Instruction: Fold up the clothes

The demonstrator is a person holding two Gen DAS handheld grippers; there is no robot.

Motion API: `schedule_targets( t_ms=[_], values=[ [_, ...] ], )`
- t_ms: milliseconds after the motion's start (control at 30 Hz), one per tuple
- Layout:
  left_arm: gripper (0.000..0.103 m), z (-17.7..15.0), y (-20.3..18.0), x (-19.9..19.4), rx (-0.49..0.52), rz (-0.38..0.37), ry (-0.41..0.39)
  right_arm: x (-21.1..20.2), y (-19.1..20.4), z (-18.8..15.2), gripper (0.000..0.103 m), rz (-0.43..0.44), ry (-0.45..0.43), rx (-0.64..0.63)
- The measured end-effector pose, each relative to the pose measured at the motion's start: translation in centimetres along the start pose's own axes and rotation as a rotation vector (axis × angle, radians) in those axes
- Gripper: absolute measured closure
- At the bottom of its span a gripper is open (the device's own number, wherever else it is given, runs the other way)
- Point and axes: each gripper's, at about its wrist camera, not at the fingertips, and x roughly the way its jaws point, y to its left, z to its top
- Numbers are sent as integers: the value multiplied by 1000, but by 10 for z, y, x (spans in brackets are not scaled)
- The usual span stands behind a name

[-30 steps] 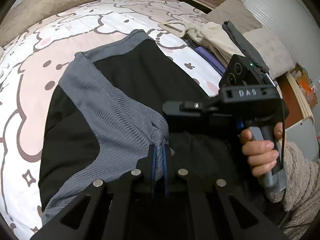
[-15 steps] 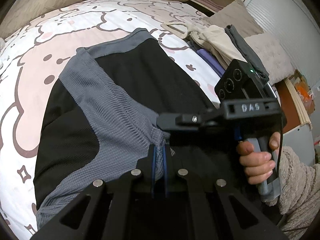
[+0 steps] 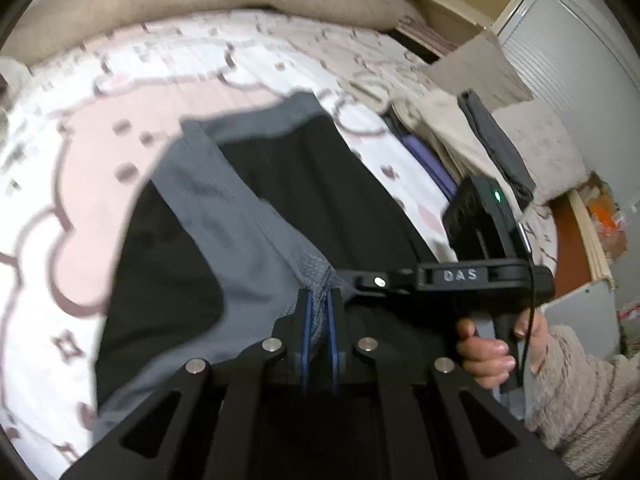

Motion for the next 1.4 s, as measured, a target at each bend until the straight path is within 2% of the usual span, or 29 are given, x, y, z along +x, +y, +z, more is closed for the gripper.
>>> schedule_targets(
  t_ms=[33, 67, 100, 133, 167, 200, 267, 367, 533, 700, 733, 767, 833, 900, 1033, 1233, 1333, 1400],
  values=[
    [95, 6, 3, -8, 4, 21, -22, -3, -2, 2, 100, 19, -10, 26],
    [95, 12, 6, -17, 9, 43, -44, -7, -3, 3, 94, 39, -22, 47],
    [95, 18, 9, -26, 13, 66, -67, -13, -3, 5, 77, 62, -41, 57],
    [95, 24, 13, -32, 14, 86, -86, -20, -2, 6, 65, 92, -62, 60],
    [95, 30, 18, -40, 11, 105, -108, -26, -1, 7, 43, 128, -83, 60],
    [95, 36, 25, -48, 1, 120, -128, -32, 1, 8, 34, 161, -102, 55],
    [95, 47, 39, -59, -31, 130, -153, -42, 3, 9, 34, 217, -138, 46],
    [95, 46, 42, -54, -42, 79, -100, -42, -3, 11, 34, 209, -132, 76],
    [95, 11, -14, -12, 237, 109, 42, -36, -10, 12, 34, 217, -106, 118],
    [95, -12, -47, 30, 418, 109, 170, -35, -8, 13, 34, 223, -100, 119],
    [87, -15, -50, 36, 440, 109, 190, -34, -8, 14, 34, 223, -98, 117],
    [65, -17, -52, 40, 453, 114, 201, -34, -8, 14, 34, 221, -95, 115],
    [44, -20, -55, 45, 478, 124, 212, -36, -7, 14, 34, 222, -92, 113],
    [44, -24, -57, 49, 504, 132, 213, -36, -7, 14, 34, 223, -90, 113],
    [46, -21, -52, 60, 480, 156, 247, -36, -8, 13, 34, 224, -86, 113],
    [67, -17, -44, 69, 410, 138, 297, -36, -7, 13, 34, 227, -85, 117],
    [91, -18, -40, 74, 381, 156, 311, -36, -7, 13, 34, 227, -84, 116],
    [92, -17, -38, 72, 356, 160, 295, -36, -8, 13, 34, 230, -84, 118]
  ],
)
